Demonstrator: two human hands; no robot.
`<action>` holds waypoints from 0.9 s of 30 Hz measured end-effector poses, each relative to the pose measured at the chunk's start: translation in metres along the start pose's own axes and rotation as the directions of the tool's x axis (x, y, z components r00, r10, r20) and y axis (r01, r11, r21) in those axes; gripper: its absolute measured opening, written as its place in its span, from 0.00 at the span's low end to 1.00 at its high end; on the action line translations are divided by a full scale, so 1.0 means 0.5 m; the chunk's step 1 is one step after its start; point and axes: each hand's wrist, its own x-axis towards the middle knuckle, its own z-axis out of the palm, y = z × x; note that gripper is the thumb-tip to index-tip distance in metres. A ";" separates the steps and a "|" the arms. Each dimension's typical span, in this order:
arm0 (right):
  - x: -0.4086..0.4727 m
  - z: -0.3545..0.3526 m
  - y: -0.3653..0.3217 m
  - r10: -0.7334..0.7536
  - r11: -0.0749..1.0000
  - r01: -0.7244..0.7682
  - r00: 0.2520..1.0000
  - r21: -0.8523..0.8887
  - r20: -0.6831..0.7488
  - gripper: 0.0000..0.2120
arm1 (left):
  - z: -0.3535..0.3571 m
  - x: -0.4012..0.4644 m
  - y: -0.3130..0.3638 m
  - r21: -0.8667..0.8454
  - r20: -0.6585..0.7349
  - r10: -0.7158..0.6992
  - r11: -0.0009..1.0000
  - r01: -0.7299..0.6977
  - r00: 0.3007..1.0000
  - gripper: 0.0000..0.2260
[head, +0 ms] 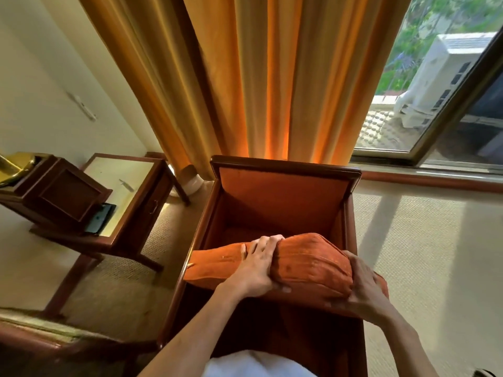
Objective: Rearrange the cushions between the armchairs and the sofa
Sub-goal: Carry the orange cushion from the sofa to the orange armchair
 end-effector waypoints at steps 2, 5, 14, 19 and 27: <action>-0.004 0.006 0.011 0.079 0.996 -0.076 0.995 0.038 -0.068 0.54 | 0.000 -0.004 0.003 -0.008 -0.012 0.014 1.000 -0.014 1.000 0.48; 0.002 0.004 -0.004 0.151 0.988 -0.149 0.986 0.032 -0.076 0.47 | -0.010 -0.014 0.000 -0.059 -0.054 0.034 0.998 -0.037 0.998 0.48; -0.015 -0.059 -0.286 -0.189 0.881 0.110 0.973 -0.461 -0.131 0.39 | -0.165 -0.075 -0.145 -0.254 -0.203 0.198 0.935 -0.247 0.959 0.50; 0.060 0.141 -0.327 -0.163 0.794 0.117 0.986 -0.597 -0.024 0.48 | -0.136 -0.107 -0.259 -0.316 -0.131 -0.013 0.948 -0.029 0.991 0.57; 0.110 0.180 -0.342 -0.135 0.741 0.054 0.988 -0.669 -0.070 0.45 | -0.148 -0.083 -0.227 0.077 -0.197 0.093 0.994 -0.079 0.976 0.56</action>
